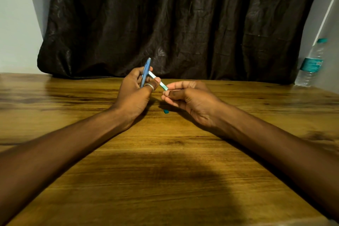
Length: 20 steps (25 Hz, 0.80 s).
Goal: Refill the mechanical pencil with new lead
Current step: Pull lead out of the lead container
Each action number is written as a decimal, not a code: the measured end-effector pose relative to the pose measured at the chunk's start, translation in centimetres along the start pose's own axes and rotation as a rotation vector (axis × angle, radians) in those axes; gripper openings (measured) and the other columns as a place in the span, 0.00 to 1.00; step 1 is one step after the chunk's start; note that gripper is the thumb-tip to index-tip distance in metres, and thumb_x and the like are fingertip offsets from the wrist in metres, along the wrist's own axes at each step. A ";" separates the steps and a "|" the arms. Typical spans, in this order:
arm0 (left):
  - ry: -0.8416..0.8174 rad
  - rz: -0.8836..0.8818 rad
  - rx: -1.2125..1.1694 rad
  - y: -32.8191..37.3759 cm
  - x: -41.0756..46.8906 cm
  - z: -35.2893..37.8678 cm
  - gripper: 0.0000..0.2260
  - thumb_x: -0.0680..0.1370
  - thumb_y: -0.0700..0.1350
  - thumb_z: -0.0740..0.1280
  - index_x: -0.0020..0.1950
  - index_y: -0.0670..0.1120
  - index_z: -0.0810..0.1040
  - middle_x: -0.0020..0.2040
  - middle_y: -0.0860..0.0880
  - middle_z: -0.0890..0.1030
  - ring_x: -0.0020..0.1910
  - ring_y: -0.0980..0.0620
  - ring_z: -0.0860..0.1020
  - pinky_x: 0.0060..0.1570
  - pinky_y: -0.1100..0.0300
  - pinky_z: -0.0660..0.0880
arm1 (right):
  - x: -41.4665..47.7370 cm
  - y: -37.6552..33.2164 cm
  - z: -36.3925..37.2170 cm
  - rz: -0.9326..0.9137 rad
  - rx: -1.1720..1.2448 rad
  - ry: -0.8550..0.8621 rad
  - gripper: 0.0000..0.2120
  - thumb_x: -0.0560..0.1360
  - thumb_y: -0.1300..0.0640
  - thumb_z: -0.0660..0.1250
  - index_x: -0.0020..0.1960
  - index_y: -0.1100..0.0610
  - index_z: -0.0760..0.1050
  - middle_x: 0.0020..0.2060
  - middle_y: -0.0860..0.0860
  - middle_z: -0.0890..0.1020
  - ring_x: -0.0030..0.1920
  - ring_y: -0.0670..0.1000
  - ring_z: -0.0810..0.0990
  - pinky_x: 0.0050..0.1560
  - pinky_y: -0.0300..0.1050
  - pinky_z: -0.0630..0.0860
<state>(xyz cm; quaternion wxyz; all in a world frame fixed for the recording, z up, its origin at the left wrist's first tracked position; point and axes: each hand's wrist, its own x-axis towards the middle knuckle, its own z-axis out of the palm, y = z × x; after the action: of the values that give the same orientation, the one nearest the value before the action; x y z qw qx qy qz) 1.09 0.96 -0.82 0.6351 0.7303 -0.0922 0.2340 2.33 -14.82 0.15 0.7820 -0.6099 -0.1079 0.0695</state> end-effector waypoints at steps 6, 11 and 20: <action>-0.025 0.027 0.014 -0.1 0.0 -0.1 0.19 0.80 0.42 0.69 0.71 0.49 0.74 0.54 0.45 0.82 0.52 0.58 0.81 0.51 0.65 0.76 | 0.1 0.2 -0.1 -0.016 -0.016 -0.015 0.08 0.75 0.76 0.65 0.51 0.68 0.78 0.42 0.60 0.83 0.38 0.50 0.85 0.45 0.39 0.83; -0.020 0.028 0.005 -0.2 0.1 -0.1 0.18 0.80 0.42 0.68 0.70 0.49 0.74 0.57 0.40 0.82 0.57 0.49 0.82 0.59 0.55 0.79 | -0.1 0.1 -0.2 -0.019 -0.049 -0.008 0.08 0.75 0.75 0.66 0.52 0.68 0.79 0.40 0.58 0.83 0.38 0.49 0.85 0.44 0.39 0.84; 0.013 -0.015 -0.025 -0.7 0.5 -0.1 0.14 0.76 0.42 0.74 0.61 0.48 0.77 0.48 0.45 0.84 0.46 0.51 0.81 0.50 0.52 0.78 | 0.2 -0.4 -0.5 -0.089 -0.146 0.087 0.09 0.75 0.72 0.68 0.51 0.62 0.80 0.41 0.57 0.85 0.40 0.49 0.85 0.44 0.40 0.83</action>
<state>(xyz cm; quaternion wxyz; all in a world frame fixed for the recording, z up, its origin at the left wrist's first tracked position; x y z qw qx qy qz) 1.81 1.23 -1.16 0.6464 0.7216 -0.0855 0.2330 2.63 -15.38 0.44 0.7416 -0.6625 -0.1054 0.0001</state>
